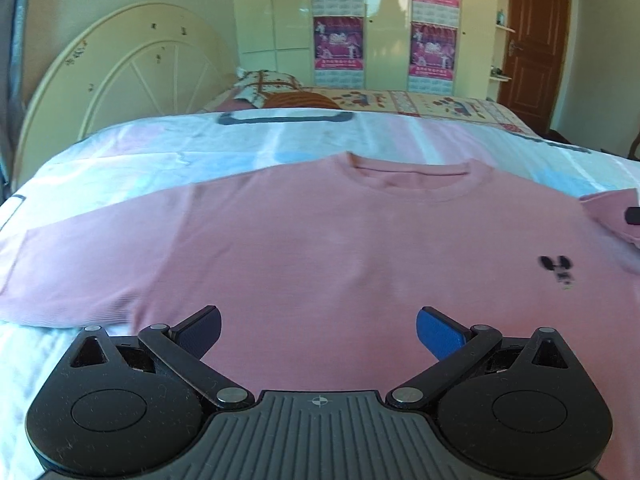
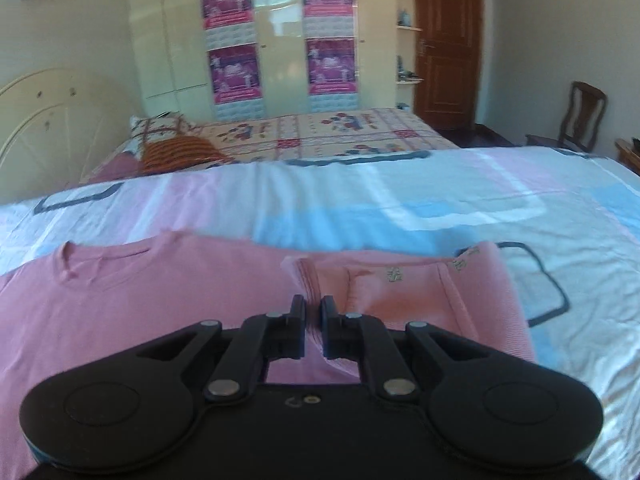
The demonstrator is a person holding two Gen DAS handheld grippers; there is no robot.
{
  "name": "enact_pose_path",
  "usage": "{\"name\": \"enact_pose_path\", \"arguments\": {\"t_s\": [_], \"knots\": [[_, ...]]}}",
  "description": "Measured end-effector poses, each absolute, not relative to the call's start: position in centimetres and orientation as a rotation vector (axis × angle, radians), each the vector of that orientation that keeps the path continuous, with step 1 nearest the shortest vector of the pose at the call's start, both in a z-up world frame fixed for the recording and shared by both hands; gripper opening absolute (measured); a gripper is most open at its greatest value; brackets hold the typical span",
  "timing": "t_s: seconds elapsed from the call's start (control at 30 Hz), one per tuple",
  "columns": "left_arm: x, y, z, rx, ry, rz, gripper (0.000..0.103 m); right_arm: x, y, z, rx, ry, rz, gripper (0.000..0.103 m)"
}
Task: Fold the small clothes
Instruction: 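Lift the sleeve with the right tool, fold it across the chest, release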
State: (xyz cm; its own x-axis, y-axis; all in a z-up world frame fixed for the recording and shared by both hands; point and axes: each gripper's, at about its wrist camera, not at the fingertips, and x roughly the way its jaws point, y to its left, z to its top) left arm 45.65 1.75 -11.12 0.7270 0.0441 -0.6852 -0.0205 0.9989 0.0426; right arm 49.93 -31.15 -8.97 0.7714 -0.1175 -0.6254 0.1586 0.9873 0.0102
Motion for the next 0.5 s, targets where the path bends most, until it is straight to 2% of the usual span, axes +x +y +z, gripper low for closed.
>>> {"name": "enact_pose_path", "arguments": {"t_s": [0.23, 0.5], "knots": [[45.3, 9.0, -12.0, -0.055, 0.757, 0.094, 0.103, 52.0, -19.0, -10.7, -0.079, 0.712, 0.044, 0.008], [45.6, 13.6, -13.1, -0.098, 0.772, 0.152, 0.103, 51.5, -11.3, -12.2, -0.145, 0.744, 0.160, 0.008]]}}
